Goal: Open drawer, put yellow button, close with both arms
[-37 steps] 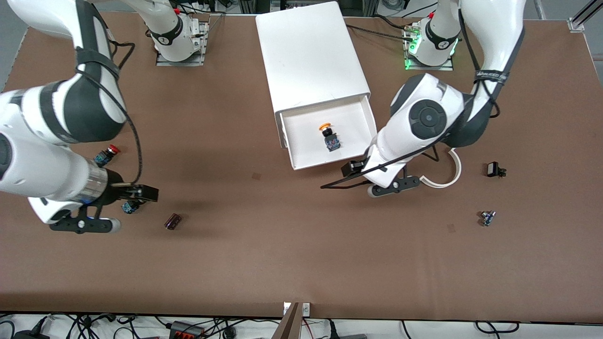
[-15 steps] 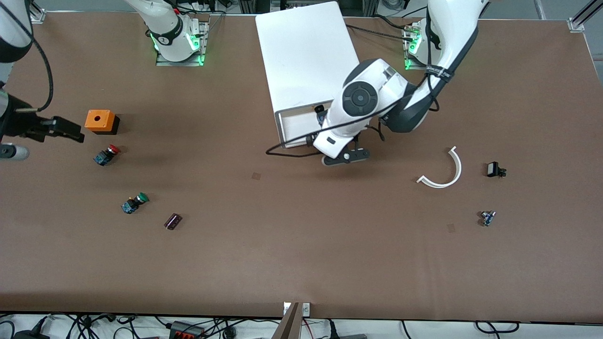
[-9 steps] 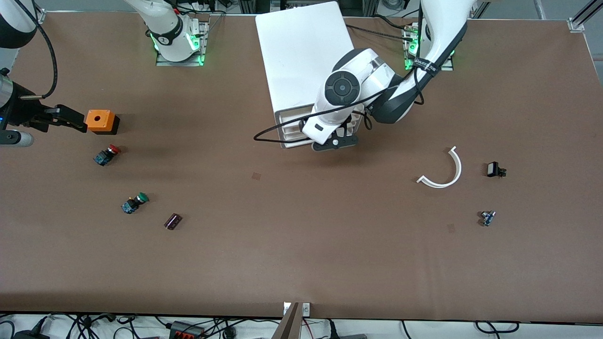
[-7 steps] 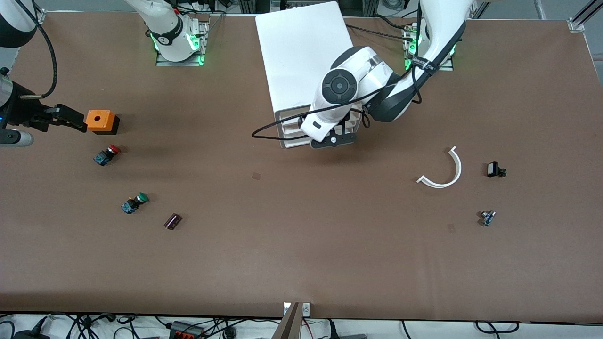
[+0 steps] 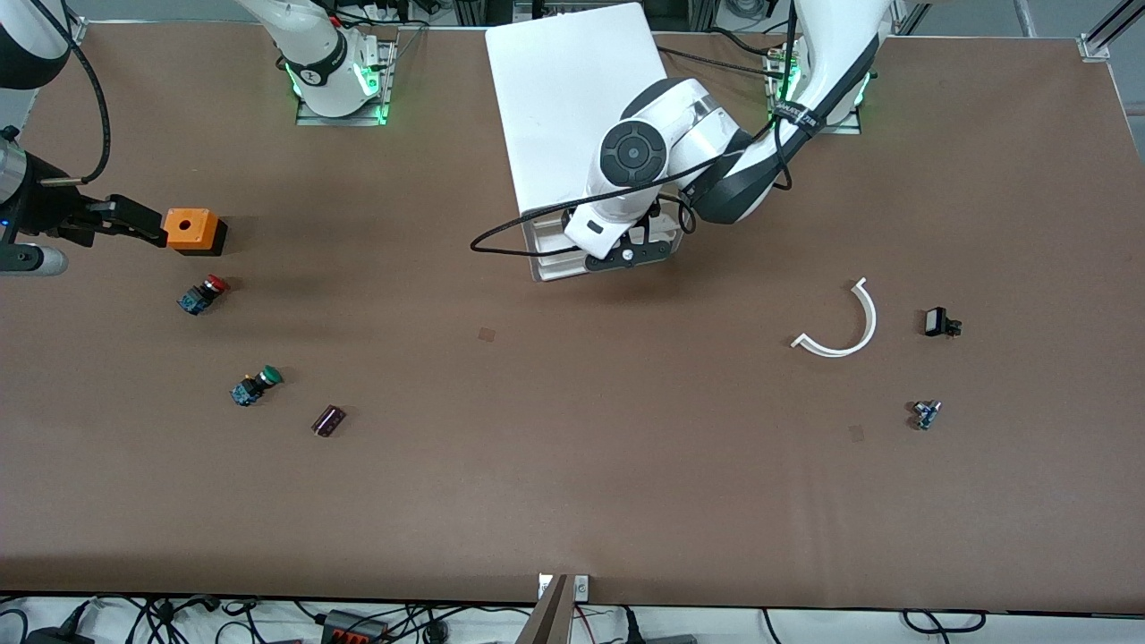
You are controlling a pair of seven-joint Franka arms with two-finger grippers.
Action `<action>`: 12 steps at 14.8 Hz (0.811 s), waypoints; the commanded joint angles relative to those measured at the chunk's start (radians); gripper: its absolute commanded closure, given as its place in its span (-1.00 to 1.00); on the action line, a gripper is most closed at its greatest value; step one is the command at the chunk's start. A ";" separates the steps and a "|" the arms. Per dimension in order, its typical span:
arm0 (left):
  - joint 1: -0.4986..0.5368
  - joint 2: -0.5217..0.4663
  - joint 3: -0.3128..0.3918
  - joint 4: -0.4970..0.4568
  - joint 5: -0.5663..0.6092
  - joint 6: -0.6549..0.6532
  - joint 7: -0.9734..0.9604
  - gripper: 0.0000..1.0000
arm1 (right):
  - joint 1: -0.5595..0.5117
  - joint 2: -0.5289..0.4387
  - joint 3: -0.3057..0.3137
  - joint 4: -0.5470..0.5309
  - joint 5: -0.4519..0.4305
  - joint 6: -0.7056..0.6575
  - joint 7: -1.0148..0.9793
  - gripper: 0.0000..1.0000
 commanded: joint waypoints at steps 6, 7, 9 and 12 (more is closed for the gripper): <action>0.170 -0.068 -0.011 0.079 0.161 -0.138 0.316 -1.00 | -0.004 -0.007 0.003 -0.009 -0.016 0.015 -0.007 -1.00; 0.191 -0.067 -0.009 0.116 0.191 -0.178 0.360 -1.00 | -0.004 -0.004 0.003 -0.009 -0.018 0.027 -0.007 -1.00; 0.258 -0.068 -0.015 0.185 0.202 -0.258 0.459 -1.00 | 0.000 0.002 0.003 -0.009 -0.018 0.030 -0.007 -1.00; 0.361 -0.100 -0.018 0.229 0.202 -0.355 0.637 -1.00 | -0.004 0.002 0.003 -0.008 -0.012 0.024 -0.007 -1.00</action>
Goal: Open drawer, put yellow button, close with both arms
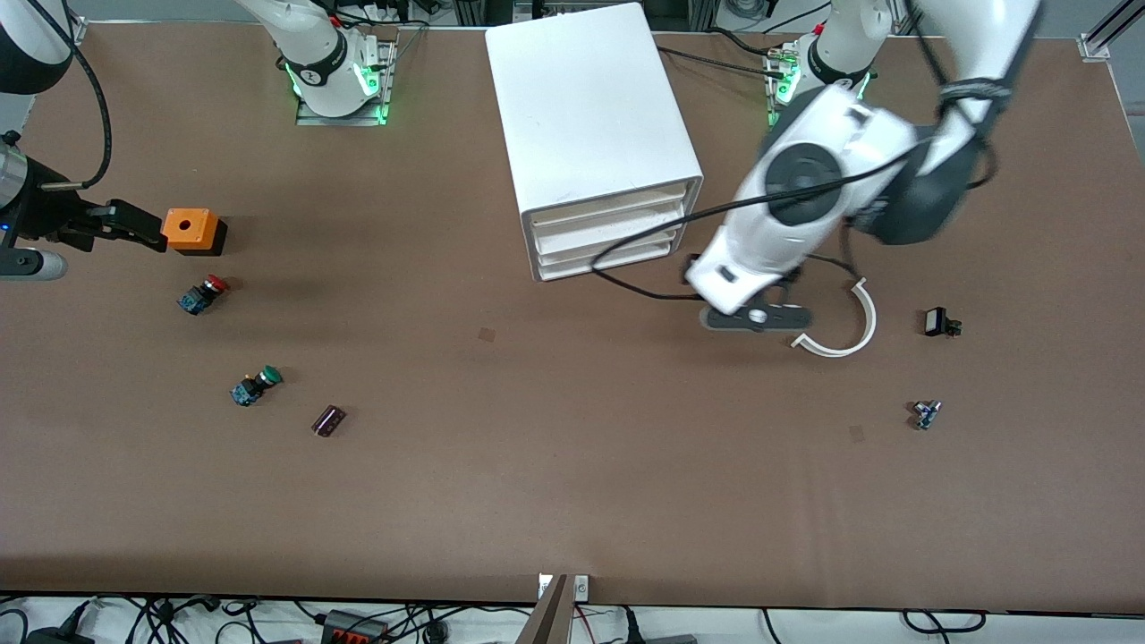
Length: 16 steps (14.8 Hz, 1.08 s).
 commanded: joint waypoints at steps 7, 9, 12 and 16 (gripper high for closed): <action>0.044 -0.245 0.247 -0.018 -0.085 -0.115 0.476 -1.00 | -0.004 -0.020 0.002 -0.006 -0.013 -0.010 -0.007 -1.00; -0.012 -0.320 0.382 -0.067 -0.168 -0.104 0.495 -1.00 | -0.004 -0.033 0.002 -0.007 -0.013 -0.030 -0.007 -1.00; -0.053 -0.417 0.471 -0.191 -0.181 0.048 0.494 -1.00 | -0.004 -0.035 0.002 -0.012 -0.010 -0.030 -0.005 -1.00; -0.089 -0.511 0.562 -0.325 -0.259 0.149 0.512 -1.00 | -0.001 -0.052 0.003 -0.053 -0.009 0.010 0.009 -1.00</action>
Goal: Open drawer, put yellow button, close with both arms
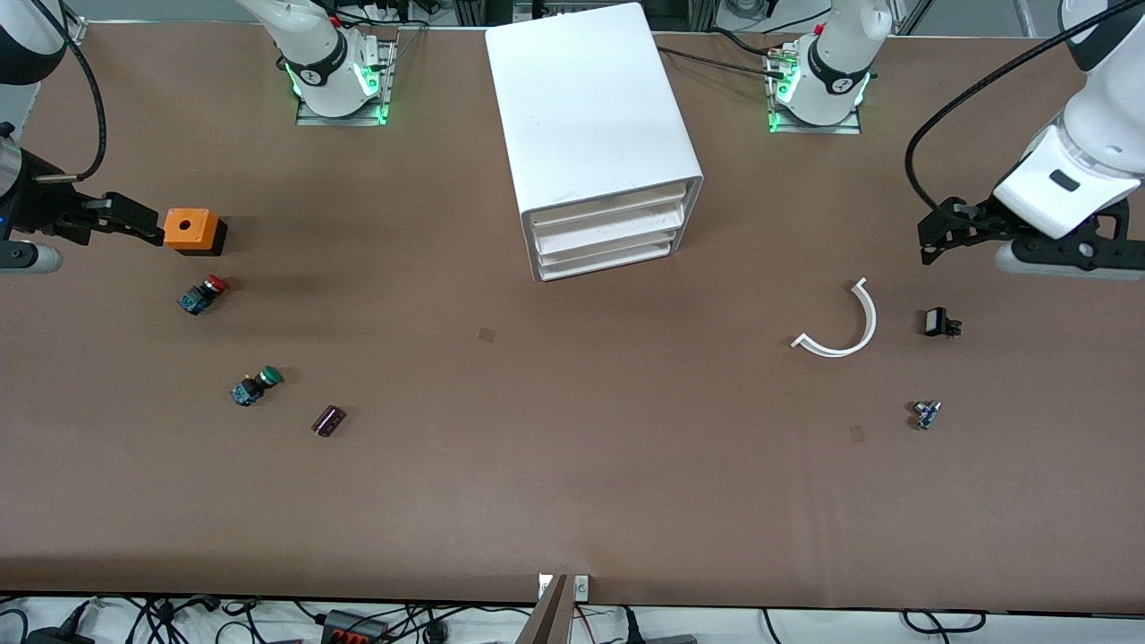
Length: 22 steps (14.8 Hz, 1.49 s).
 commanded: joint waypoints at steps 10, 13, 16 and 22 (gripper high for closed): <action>-0.022 -0.058 0.024 -0.057 -0.042 -0.045 0.067 -1.00 | 0.007 -0.035 0.013 -0.058 -0.015 0.107 0.006 -1.00; -0.020 -0.058 0.022 -0.057 -0.041 -0.053 0.067 -1.00 | 0.007 -0.035 0.014 -0.058 -0.016 0.118 0.006 -1.00; -0.018 -0.058 0.022 -0.055 -0.041 -0.059 0.068 -1.00 | 0.006 -0.035 0.014 -0.060 -0.016 0.115 0.006 -1.00; -0.018 -0.058 0.022 -0.055 -0.041 -0.064 0.073 -1.00 | 0.006 -0.039 0.014 -0.063 -0.016 0.121 0.006 -1.00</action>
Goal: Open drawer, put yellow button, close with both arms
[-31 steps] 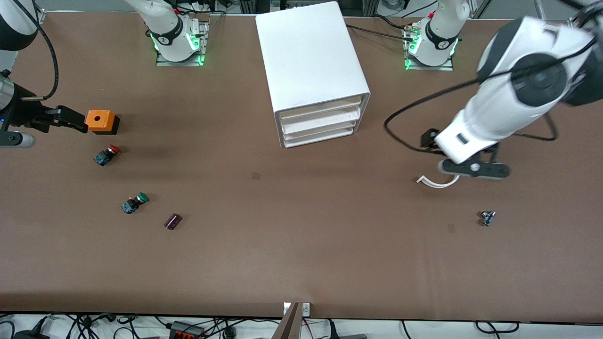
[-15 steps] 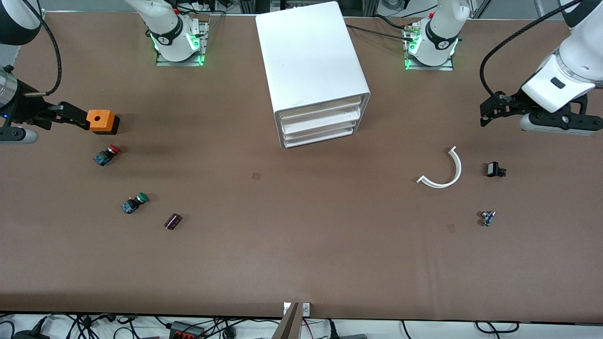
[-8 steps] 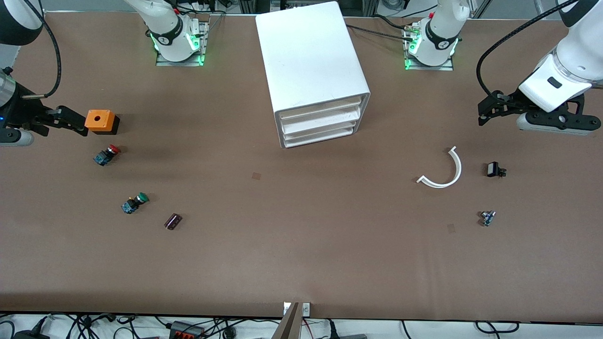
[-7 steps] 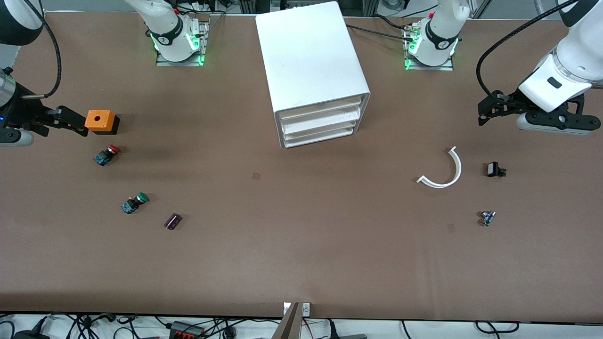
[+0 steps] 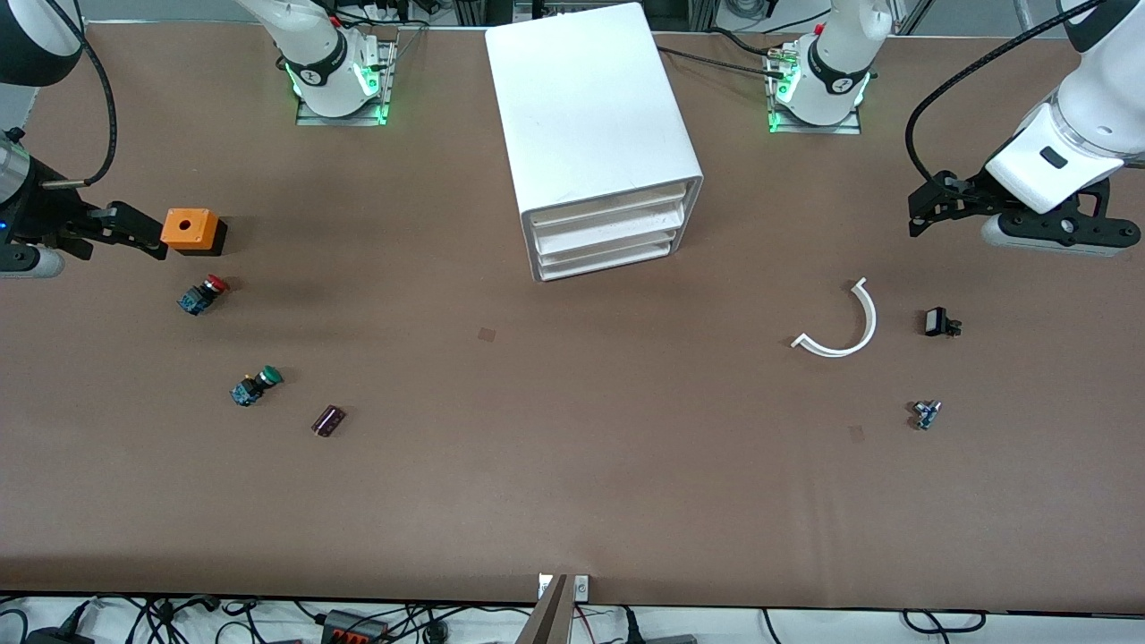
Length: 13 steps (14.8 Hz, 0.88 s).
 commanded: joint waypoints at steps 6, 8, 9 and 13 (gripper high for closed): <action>0.005 -0.012 0.002 0.004 -0.009 -0.023 0.027 -1.00 | 0.003 -0.066 0.006 -0.048 -0.016 0.018 0.006 -1.00; 0.005 -0.012 0.002 0.004 -0.009 -0.023 0.027 -1.00 | 0.003 -0.083 0.006 -0.068 -0.016 0.018 0.006 -1.00; 0.005 -0.012 0.001 0.004 -0.009 -0.023 0.027 -1.00 | 0.003 -0.086 0.006 -0.071 -0.016 0.016 0.006 -1.00; 0.005 -0.012 0.002 0.004 -0.009 -0.024 0.027 -1.00 | 0.003 -0.091 0.006 -0.071 -0.016 0.013 0.006 -1.00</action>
